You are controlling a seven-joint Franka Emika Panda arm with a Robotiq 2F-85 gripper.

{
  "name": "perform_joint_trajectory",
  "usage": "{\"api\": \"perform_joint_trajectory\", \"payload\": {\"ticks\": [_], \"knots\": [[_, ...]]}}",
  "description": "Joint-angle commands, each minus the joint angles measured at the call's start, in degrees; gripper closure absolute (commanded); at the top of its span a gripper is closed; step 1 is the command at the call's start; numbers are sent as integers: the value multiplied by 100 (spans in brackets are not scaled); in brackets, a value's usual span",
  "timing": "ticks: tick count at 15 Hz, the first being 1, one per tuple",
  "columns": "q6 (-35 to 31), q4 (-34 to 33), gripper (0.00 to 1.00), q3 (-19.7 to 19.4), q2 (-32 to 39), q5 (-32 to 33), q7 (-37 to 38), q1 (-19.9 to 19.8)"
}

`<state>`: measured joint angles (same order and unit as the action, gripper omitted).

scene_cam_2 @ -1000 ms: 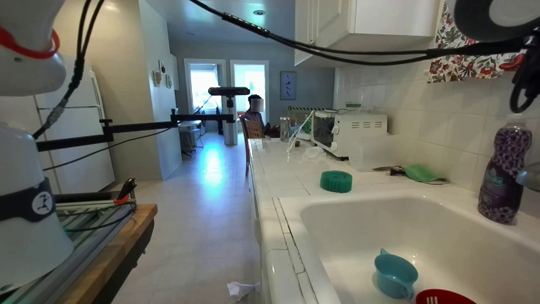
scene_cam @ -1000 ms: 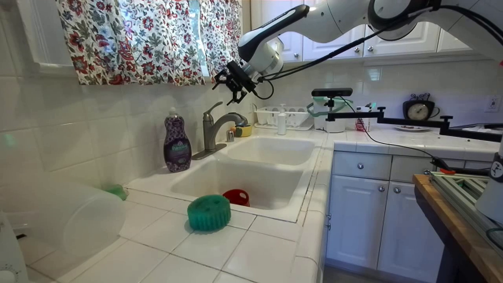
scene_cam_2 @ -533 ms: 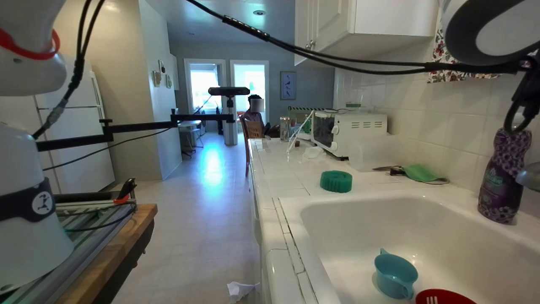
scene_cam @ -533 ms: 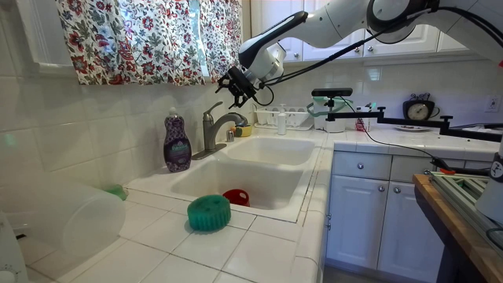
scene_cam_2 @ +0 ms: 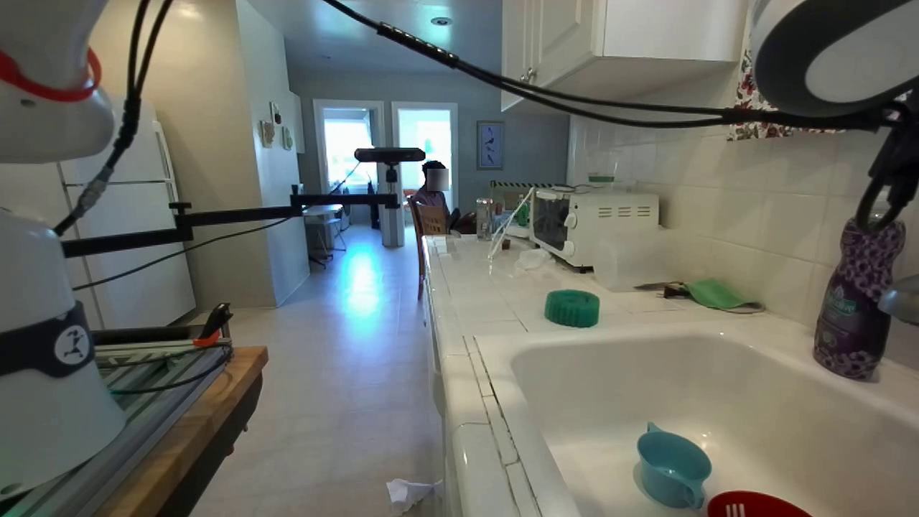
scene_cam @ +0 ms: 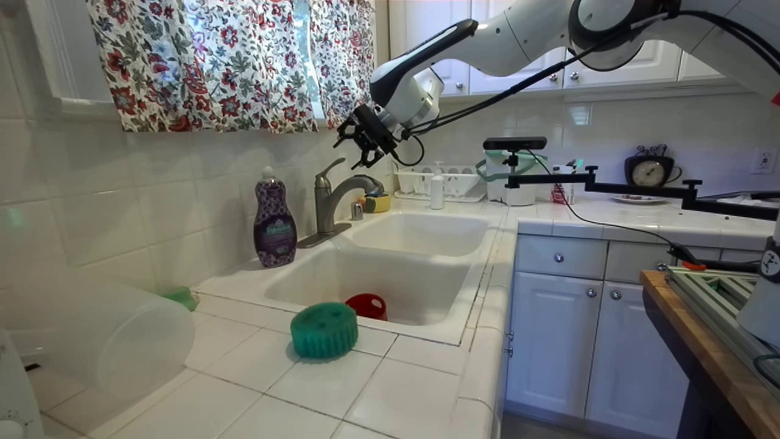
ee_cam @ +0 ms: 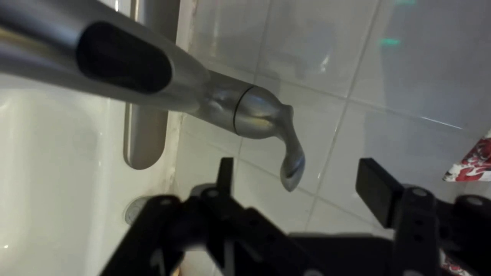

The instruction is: Open the tap

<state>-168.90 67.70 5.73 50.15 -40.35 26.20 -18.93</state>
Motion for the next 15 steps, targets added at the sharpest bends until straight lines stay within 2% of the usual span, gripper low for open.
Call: {"api": "perform_joint_trajectory", "payload": {"ticks": [1, 8, 11, 12, 13, 15], "knots": [[-124, 19, 49, 176, 15, -59, -262, -107], [-239, -2, 100, 86, -2, 40, -315, -59], [-134, -8, 97, 55, -25, 71, -327, -42], [-63, 11, 100, -4, -71, 103, -268, -17], [178, 7, 100, -228, -134, 109, -201, 100], [672, -63, 100, -412, -206, 251, -119, 173]]}}
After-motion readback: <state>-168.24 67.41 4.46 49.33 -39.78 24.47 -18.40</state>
